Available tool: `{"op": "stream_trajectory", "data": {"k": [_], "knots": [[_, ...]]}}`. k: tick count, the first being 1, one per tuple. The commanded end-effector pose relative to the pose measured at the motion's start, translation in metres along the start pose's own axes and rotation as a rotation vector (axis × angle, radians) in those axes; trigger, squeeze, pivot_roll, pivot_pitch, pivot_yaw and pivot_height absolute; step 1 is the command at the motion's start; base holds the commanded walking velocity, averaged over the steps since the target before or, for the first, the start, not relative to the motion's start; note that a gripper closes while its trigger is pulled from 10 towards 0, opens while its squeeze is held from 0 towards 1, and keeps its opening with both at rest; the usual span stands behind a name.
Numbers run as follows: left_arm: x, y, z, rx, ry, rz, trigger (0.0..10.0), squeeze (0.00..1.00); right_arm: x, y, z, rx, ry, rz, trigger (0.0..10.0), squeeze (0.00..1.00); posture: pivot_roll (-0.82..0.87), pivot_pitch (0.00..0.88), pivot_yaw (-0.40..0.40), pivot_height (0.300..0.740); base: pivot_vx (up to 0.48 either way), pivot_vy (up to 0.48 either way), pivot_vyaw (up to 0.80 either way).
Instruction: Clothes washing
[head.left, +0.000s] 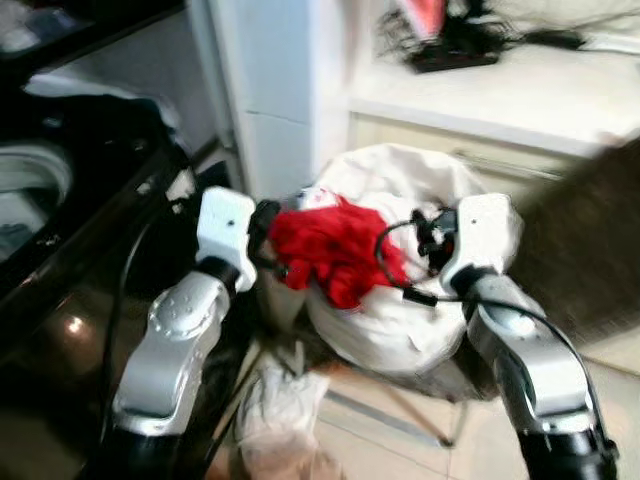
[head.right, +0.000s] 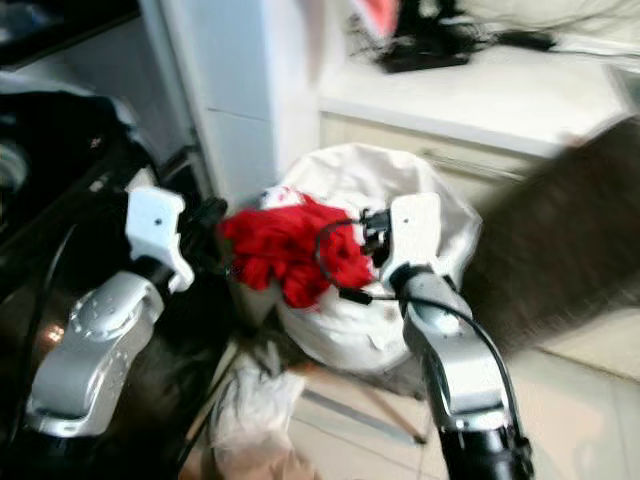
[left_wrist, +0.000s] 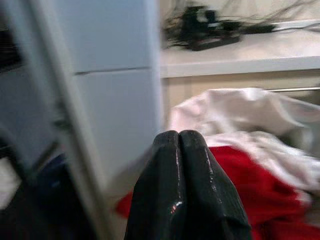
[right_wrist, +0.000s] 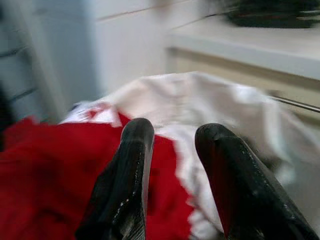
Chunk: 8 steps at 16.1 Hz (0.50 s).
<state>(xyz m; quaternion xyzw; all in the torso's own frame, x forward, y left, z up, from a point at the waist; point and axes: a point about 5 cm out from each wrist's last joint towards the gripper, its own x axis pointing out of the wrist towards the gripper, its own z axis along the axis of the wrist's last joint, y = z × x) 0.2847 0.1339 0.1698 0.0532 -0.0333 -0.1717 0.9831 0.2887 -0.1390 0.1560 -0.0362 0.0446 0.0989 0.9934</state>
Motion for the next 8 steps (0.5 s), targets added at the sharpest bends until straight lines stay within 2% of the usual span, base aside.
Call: {"op": "stream_trajectory", "data": {"k": [1,3,4,6,8], "knots": [[-0.005,0.009,0.003,0.023,-0.010,0.032,10.0,0.00,0.000,0.009,0.008,-0.018,-0.024,0.045,10.0,0.00,0.07,0.000,-0.006,0.740,0.341,0.000,0.80],[-0.004,0.010,0.003,0.026,-0.009,0.038,10.0,0.00,0.000,0.008,0.007,0.038,-0.032,0.023,10.0,0.00,0.07,0.000,-0.008,0.740,0.337,0.000,0.00],[-0.003,0.008,0.002,0.032,0.008,0.015,10.0,0.00,0.001,0.006,0.006,0.032,-0.013,0.009,10.0,0.00,0.07,0.000,-0.005,0.740,0.304,0.000,0.00],[-0.004,0.006,-0.002,0.035,0.039,-0.013,10.0,0.00,0.001,0.003,0.006,0.042,-0.010,-0.011,10.0,0.00,0.07,0.000,0.000,0.740,0.000,0.000,0.00],[-0.004,0.006,-0.001,0.048,0.015,-0.060,10.0,0.00,0.003,-0.009,0.002,0.052,0.035,-0.070,10.0,0.00,0.06,0.000,0.007,0.740,0.000,0.000,0.00]]}}
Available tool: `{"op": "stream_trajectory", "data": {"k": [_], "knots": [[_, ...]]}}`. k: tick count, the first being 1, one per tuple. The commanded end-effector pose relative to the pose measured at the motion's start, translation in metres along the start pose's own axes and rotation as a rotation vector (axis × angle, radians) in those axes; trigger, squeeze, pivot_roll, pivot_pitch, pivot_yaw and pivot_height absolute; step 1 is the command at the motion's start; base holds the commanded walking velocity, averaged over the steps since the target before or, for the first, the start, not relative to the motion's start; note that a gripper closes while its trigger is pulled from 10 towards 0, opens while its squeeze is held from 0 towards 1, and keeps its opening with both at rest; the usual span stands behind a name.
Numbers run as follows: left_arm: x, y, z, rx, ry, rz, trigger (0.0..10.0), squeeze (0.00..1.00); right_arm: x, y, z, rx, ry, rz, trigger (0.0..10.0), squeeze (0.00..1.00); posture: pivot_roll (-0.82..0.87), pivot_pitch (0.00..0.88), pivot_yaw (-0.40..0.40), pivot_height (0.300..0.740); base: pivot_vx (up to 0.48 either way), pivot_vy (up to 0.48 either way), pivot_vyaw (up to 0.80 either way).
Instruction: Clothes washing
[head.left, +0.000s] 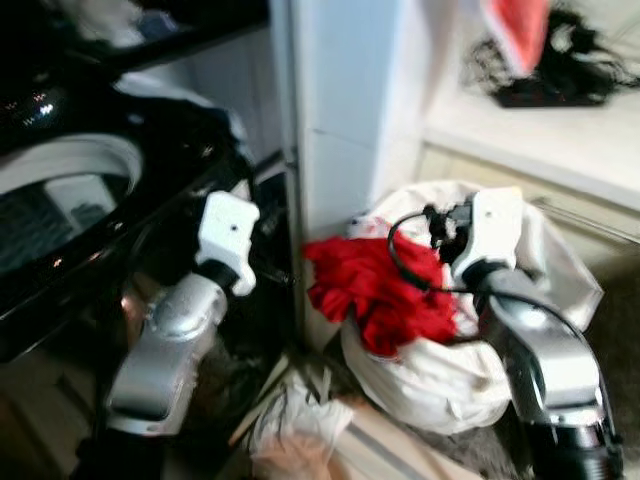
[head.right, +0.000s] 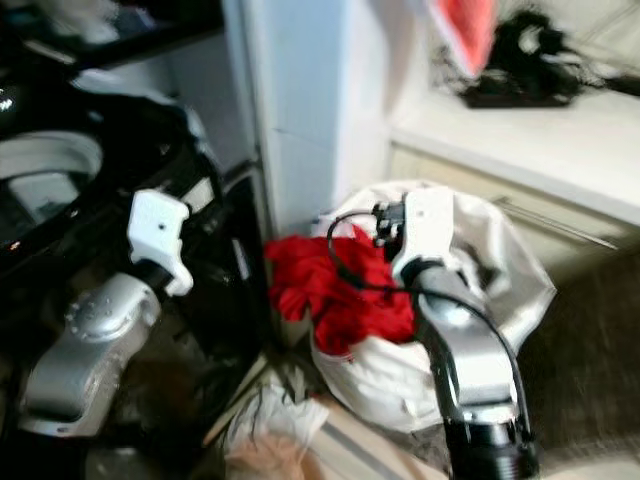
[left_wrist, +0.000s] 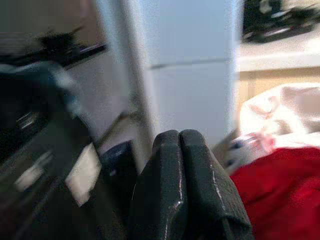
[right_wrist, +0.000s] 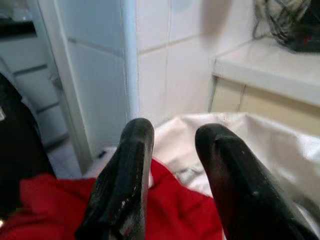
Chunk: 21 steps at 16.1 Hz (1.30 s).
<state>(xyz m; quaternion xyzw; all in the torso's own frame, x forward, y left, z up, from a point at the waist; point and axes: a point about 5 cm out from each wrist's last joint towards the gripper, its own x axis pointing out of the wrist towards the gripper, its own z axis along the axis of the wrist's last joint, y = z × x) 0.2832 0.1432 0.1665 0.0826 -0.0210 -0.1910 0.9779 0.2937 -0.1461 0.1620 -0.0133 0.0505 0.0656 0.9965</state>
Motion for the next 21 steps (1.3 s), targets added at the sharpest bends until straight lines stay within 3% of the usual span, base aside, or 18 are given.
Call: {"op": "stream_trajectory", "data": {"k": [1,4,5,6,8,10,13,15,17,18,21], "knots": [[0.001,-0.001,0.004,-0.005,-0.021,-0.024,10.0,0.00,0.001,-0.003,-0.004,0.002,0.033,-0.012,10.0,0.00,0.06,0.000,0.008,0.740,0.000,0.000,0.00],[0.001,-0.002,0.004,0.003,-0.018,-0.036,10.0,0.00,0.004,-0.010,-0.007,-0.014,0.066,-0.008,10.0,0.00,0.06,0.000,0.008,0.740,0.000,0.000,0.00],[0.001,-0.003,0.003,0.011,-0.016,-0.053,10.0,0.00,0.007,-0.012,-0.010,-0.005,0.103,0.025,10.0,0.92,0.06,0.000,0.008,0.740,0.000,0.000,0.00],[0.000,-0.005,0.002,0.021,-0.014,-0.086,10.0,0.00,0.011,-0.015,-0.014,-0.003,0.134,0.038,10.0,1.00,0.06,0.000,0.008,0.740,0.000,0.000,0.00],[0.000,-0.011,0.001,0.035,-0.006,-0.178,10.0,0.00,0.023,-0.022,-0.022,0.050,0.178,0.065,10.0,1.00,0.06,0.000,0.014,0.740,0.000,0.000,0.00],[-0.004,-0.020,0.000,0.018,0.009,-0.300,10.0,0.00,0.038,-0.025,-0.031,0.046,0.221,0.151,10.0,1.00,0.06,0.000,0.015,0.740,0.000,0.000,0.00],[-0.003,-0.020,-0.001,0.023,0.028,-0.332,10.0,0.00,0.056,-0.025,-0.035,-0.002,0.261,0.204,10.0,1.00,0.07,0.000,0.019,0.740,0.000,0.000,0.00],[-0.006,-0.019,0.002,0.026,0.028,-0.354,10.0,0.00,0.073,-0.015,-0.025,-0.001,0.254,0.311,10.0,1.00,0.10,0.000,0.002,0.740,0.000,0.000,0.00],[-0.008,-0.018,0.002,0.029,0.036,-0.366,10.0,0.00,0.078,-0.009,-0.022,0.001,0.242,0.367,10.0,1.00,0.11,0.000,-0.008,0.740,0.000,0.000,0.00],[-0.012,-0.018,0.000,0.043,0.053,-0.383,10.0,0.00,0.081,0.001,-0.022,-0.008,0.246,0.424,10.0,1.00,0.12,0.000,-0.017,0.740,0.000,0.000,0.00],[-0.015,-0.015,-0.003,0.059,0.076,-0.378,10.0,0.00,0.087,0.020,-0.037,-0.064,0.335,0.460,10.0,1.00,0.13,0.000,-0.026,0.740,0.000,0.000,0.00]]}}
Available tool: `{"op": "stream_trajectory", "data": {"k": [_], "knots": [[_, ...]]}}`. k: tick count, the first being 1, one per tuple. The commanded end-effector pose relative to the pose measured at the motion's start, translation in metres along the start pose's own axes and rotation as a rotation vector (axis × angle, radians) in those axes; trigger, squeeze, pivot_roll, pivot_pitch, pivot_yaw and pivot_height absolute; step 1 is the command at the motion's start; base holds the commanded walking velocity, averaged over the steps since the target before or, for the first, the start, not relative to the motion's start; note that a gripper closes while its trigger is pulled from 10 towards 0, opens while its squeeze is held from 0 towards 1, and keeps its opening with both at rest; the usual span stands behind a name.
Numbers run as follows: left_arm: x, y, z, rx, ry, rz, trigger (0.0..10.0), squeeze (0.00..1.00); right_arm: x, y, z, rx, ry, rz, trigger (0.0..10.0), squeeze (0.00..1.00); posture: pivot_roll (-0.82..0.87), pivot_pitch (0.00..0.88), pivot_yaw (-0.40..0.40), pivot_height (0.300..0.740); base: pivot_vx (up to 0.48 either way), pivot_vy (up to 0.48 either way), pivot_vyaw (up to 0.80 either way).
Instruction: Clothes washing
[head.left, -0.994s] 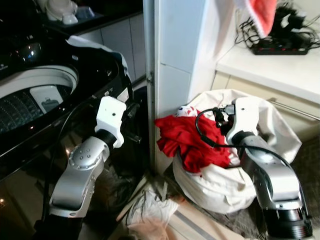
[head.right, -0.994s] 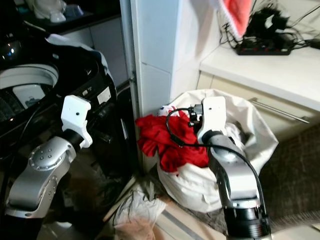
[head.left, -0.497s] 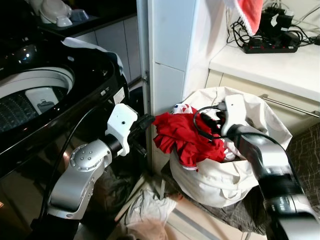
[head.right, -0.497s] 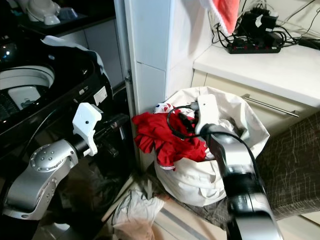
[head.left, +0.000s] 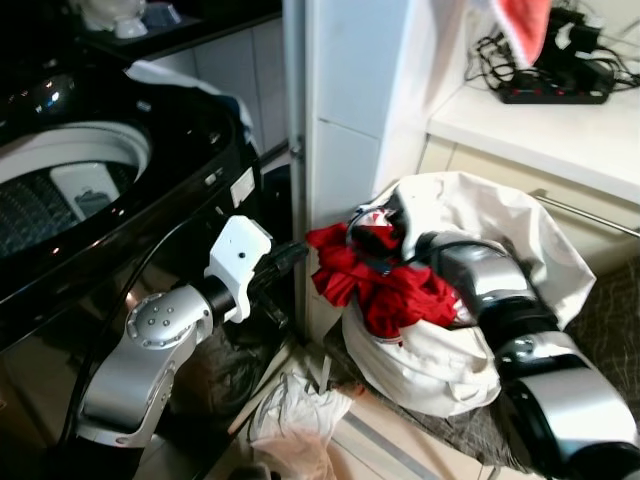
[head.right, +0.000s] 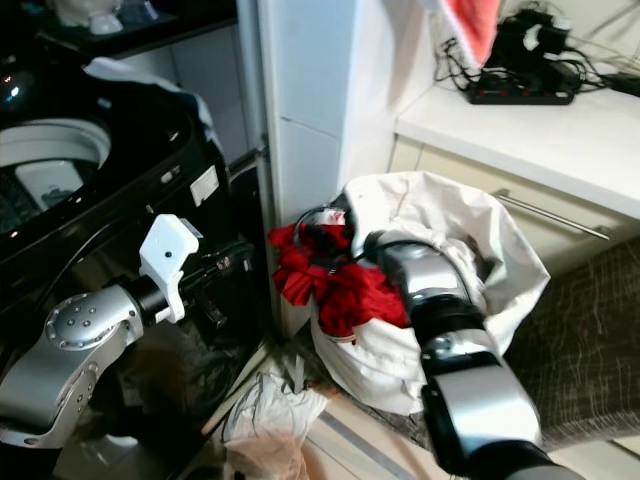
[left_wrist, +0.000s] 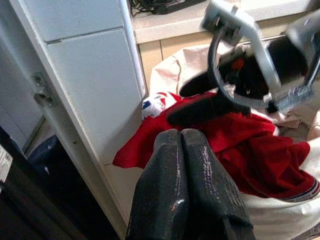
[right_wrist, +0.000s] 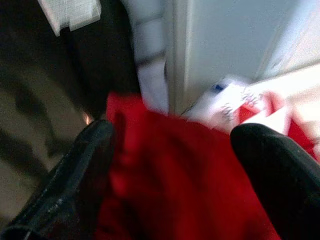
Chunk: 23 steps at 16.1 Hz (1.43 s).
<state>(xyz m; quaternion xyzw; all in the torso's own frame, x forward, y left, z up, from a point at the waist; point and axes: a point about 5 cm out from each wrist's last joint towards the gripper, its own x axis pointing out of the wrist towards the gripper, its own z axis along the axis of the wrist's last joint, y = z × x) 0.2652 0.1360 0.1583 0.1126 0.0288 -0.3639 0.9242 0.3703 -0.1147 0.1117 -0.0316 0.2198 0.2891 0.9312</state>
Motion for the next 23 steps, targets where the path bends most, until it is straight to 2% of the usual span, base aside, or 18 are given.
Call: {"op": "stream_trajectory", "data": {"k": [1,3,4,5,6,8,9,10,23], "knots": [[-0.001,-0.001,0.003,0.018,0.004,-0.009,10.0,0.00,0.003,0.002,0.000,-0.038,0.034,0.009,10.0,1.00,0.14,0.000,-0.028,0.740,0.000,0.000,0.00],[-0.003,-0.002,0.004,0.017,0.006,-0.010,10.0,0.00,0.007,0.007,-0.008,-0.103,0.120,0.025,10.0,1.00,0.15,0.000,-0.044,0.740,0.000,0.000,0.00],[-0.005,-0.003,0.004,0.015,0.010,-0.010,10.0,0.00,0.007,0.005,-0.014,-0.146,0.180,-0.006,10.0,1.00,0.16,0.000,-0.054,0.740,0.000,0.000,0.00],[-0.008,-0.004,0.003,0.013,0.020,-0.013,10.0,0.00,0.006,0.000,-0.025,-0.208,0.265,-0.063,10.0,0.00,0.17,0.000,-0.061,0.740,0.000,0.000,0.00],[-0.009,-0.006,0.003,0.006,0.022,-0.031,10.0,0.00,0.005,-0.004,-0.029,-0.221,0.290,-0.091,10.0,0.00,0.17,0.000,-0.063,0.740,0.000,0.000,0.00],[-0.011,-0.011,0.006,-0.029,0.006,-0.080,10.0,0.00,0.003,-0.008,-0.032,-0.178,0.302,-0.118,10.0,0.00,0.18,0.000,-0.070,0.740,0.000,0.000,0.00],[-0.012,-0.012,0.007,-0.029,-0.003,-0.094,10.0,0.00,0.002,-0.010,-0.032,-0.166,0.304,-0.129,4.6,0.00,0.18,0.000,-0.070,0.740,0.000,0.000,0.00],[-0.012,-0.013,0.008,-0.037,-0.001,-0.110,10.0,0.00,0.001,-0.012,-0.032,-0.163,0.304,-0.138,0.0,0.00,0.17,0.000,-0.069,0.740,0.000,0.000,0.00],[-0.008,-0.011,0.008,-0.022,0.012,-0.141,10.0,0.00,-0.007,-0.028,-0.022,-0.106,0.218,-0.185,0.0,0.00,0.15,0.000,-0.040,0.740,0.000,0.000,0.00]]}}
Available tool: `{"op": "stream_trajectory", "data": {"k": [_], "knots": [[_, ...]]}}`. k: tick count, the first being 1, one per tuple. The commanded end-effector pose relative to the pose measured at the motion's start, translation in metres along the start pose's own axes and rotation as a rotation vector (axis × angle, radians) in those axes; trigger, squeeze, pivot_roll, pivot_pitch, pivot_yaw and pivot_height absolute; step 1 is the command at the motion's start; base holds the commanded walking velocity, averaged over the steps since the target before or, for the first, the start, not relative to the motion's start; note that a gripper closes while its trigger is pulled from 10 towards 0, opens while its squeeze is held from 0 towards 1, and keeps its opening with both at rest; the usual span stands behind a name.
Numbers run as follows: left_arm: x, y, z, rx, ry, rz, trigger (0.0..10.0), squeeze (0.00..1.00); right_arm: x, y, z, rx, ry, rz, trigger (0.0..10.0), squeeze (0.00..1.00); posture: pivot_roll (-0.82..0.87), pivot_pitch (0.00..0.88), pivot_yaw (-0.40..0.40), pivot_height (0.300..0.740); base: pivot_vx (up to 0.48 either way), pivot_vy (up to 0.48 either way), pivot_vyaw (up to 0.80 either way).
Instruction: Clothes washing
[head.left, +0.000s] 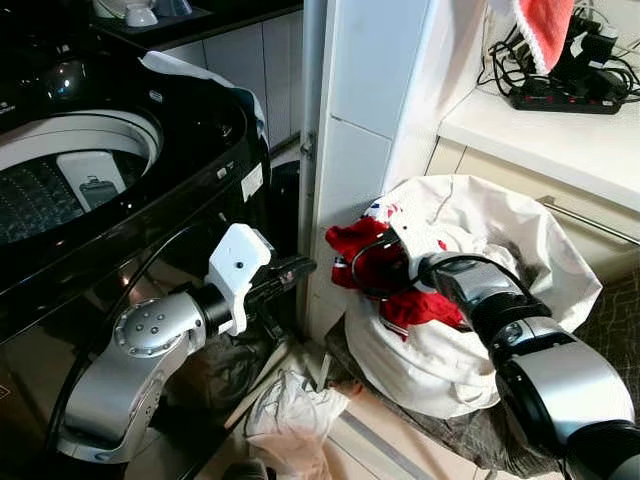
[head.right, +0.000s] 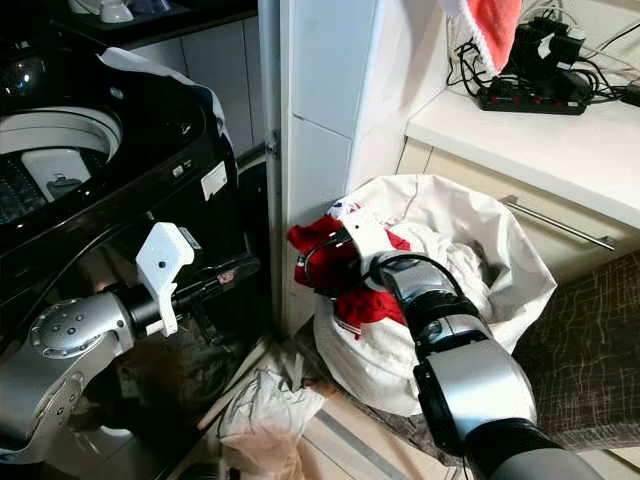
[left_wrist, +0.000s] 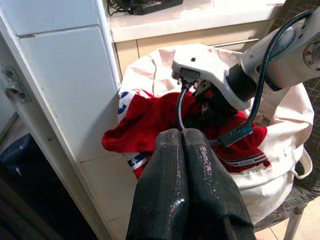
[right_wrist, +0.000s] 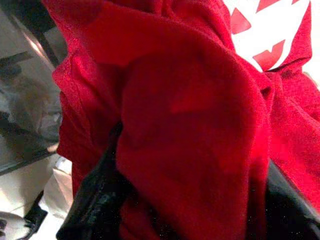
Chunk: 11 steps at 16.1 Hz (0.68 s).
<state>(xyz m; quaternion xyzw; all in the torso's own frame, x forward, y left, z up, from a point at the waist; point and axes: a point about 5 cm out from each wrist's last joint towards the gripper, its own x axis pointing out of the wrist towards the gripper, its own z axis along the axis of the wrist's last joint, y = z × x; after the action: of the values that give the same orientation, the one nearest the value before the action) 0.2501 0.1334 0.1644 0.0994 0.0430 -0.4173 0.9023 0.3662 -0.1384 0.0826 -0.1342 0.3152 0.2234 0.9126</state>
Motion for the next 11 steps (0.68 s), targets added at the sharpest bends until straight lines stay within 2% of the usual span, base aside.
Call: {"op": "stream_trajectory", "data": {"k": [1,4,6,8,9,10,11], "knots": [[0.003,0.000,0.001,0.007,0.007,-0.024,10.0,0.00,-0.006,-0.012,0.008,0.024,-0.037,-0.034,0.0,0.00,0.14,0.000,-0.032,0.740,0.000,0.000,0.00],[0.005,0.000,0.001,0.012,0.005,-0.030,10.0,0.00,-0.010,-0.018,0.015,0.082,-0.087,-0.039,0.0,0.00,0.13,0.000,-0.025,0.740,0.000,0.000,0.00],[0.007,0.006,0.006,0.042,-0.022,0.004,10.0,0.00,-0.019,-0.028,0.035,0.140,-0.177,-0.029,0.0,0.00,0.13,0.000,-0.029,0.740,0.000,0.000,0.00],[0.009,0.020,0.018,0.075,-0.103,0.118,10.0,0.00,-0.043,-0.042,0.068,0.137,-0.308,-0.009,0.0,0.00,0.11,0.000,-0.027,0.740,0.000,0.000,0.00],[0.011,0.028,0.027,0.082,-0.158,0.183,10.0,0.00,-0.063,-0.048,0.087,0.130,-0.382,0.004,0.0,0.00,0.10,0.000,-0.025,0.740,0.000,0.000,0.00],[0.014,0.030,0.032,0.092,-0.186,0.193,10.0,0.00,-0.080,-0.053,0.099,0.101,-0.429,-0.001,0.0,0.00,0.10,0.000,-0.022,0.740,0.000,0.000,0.00],[0.016,0.030,0.032,0.102,-0.188,0.187,10.0,0.00,-0.089,-0.055,0.103,0.087,-0.445,0.003,0.0,0.00,0.08,0.000,-0.015,0.740,0.000,0.000,0.00]]}}
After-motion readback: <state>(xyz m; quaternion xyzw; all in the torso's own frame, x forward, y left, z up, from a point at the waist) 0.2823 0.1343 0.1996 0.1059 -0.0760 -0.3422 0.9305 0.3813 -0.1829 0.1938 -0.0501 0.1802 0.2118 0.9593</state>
